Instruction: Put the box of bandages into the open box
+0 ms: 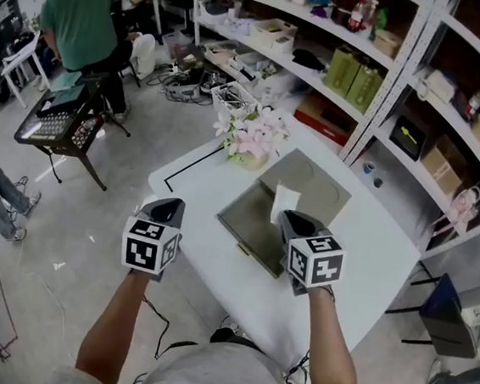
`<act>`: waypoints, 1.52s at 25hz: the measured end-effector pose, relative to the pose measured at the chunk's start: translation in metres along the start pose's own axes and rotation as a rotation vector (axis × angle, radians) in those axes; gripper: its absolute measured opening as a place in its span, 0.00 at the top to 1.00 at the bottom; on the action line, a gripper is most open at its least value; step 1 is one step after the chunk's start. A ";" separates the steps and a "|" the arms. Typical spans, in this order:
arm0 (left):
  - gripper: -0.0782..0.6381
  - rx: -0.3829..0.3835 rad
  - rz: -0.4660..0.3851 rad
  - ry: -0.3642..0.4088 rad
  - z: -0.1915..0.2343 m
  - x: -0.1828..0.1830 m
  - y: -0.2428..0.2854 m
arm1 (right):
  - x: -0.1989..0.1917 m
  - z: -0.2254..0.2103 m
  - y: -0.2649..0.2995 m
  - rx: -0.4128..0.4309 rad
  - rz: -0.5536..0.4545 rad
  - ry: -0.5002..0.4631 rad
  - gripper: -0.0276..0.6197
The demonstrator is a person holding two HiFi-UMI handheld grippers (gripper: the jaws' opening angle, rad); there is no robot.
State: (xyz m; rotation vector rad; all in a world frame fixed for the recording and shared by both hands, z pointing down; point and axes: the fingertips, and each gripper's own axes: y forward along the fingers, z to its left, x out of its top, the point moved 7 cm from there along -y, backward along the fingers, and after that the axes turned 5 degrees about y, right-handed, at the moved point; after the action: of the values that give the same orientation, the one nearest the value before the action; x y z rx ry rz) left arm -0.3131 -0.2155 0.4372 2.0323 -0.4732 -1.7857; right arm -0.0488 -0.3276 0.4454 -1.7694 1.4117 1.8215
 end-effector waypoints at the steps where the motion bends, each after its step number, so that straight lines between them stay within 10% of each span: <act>1: 0.88 0.001 0.002 0.006 0.000 0.003 0.001 | -0.002 -0.001 0.003 0.001 0.010 -0.004 0.95; 38: 0.88 -0.353 -0.029 0.157 0.036 0.054 0.130 | -0.063 -0.003 0.083 -0.207 0.304 0.051 0.95</act>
State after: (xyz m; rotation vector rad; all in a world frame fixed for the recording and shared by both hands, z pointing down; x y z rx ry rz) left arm -0.3410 -0.3575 0.4515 1.9142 -0.0735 -1.5775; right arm -0.0926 -0.3445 0.5383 -1.7865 1.6399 2.1591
